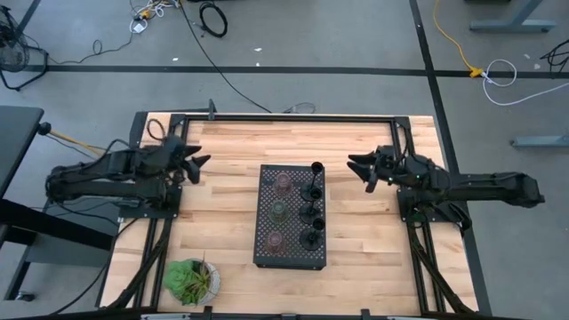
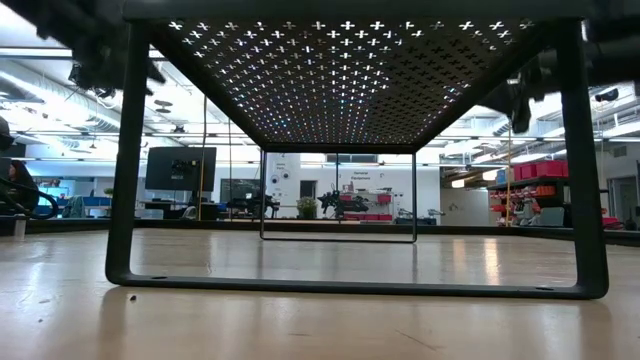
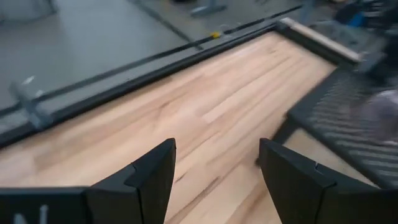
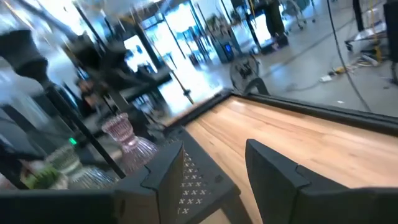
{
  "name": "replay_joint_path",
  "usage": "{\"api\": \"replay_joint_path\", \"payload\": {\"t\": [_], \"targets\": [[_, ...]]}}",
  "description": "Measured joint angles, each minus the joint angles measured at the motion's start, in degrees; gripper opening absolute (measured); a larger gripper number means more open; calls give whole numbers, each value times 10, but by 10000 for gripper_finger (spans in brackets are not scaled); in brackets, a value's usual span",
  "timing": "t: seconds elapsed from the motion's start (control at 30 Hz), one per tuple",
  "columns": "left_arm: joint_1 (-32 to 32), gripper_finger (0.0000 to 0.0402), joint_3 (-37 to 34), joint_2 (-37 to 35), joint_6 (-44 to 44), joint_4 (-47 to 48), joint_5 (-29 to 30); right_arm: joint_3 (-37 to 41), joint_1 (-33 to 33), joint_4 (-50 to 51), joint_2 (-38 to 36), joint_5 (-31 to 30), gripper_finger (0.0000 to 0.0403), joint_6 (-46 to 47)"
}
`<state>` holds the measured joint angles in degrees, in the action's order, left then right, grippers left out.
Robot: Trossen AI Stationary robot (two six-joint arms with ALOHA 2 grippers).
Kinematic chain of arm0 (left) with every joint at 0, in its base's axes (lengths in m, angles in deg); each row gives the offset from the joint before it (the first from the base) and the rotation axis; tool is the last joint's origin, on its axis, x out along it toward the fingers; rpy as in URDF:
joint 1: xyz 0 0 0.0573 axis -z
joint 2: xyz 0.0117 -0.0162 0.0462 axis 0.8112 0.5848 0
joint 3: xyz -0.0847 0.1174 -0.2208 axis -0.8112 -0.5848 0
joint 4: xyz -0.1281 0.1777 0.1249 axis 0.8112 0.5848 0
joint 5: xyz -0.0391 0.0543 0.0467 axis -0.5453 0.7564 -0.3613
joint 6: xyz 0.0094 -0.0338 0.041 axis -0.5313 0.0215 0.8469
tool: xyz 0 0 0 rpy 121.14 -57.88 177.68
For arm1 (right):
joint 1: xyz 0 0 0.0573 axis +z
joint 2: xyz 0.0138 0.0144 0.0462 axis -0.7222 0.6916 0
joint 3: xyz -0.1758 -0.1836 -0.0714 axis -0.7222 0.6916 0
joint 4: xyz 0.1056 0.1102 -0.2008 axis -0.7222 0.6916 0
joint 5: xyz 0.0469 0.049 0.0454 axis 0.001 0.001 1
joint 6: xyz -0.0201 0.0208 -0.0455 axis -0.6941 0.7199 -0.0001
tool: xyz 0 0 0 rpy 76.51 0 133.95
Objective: Pick & Place candle stick holders
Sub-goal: Return to Home Position
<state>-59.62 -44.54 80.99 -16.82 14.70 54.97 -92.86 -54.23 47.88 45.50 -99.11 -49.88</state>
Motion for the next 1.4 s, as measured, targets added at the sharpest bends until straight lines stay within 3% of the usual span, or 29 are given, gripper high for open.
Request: {"api": "replay_joint_path", "payload": {"t": [0.17, 0.47, 0.7, 0.97, 1.4], "targets": [[0, 234, -77, 1, -55, -34, 3, 91, 0, -142, -3, -1, 171, 30], [0, 234, -207, 1, -115, -152, -80, 96, -1, 14, -2, -18, 171, 77], [2, 234, -284, 1, -174, -192, -155, 96, -1, 73, -2, -27, 171, 76], [2, 234, -286, 5, -87, -198, -169, 96, -1, 80, -2, -27, 171, 60], [2, 234, -286, 1, -83, -198, -170, 96, -1, 83, -29, -22, 171, 60]]}}
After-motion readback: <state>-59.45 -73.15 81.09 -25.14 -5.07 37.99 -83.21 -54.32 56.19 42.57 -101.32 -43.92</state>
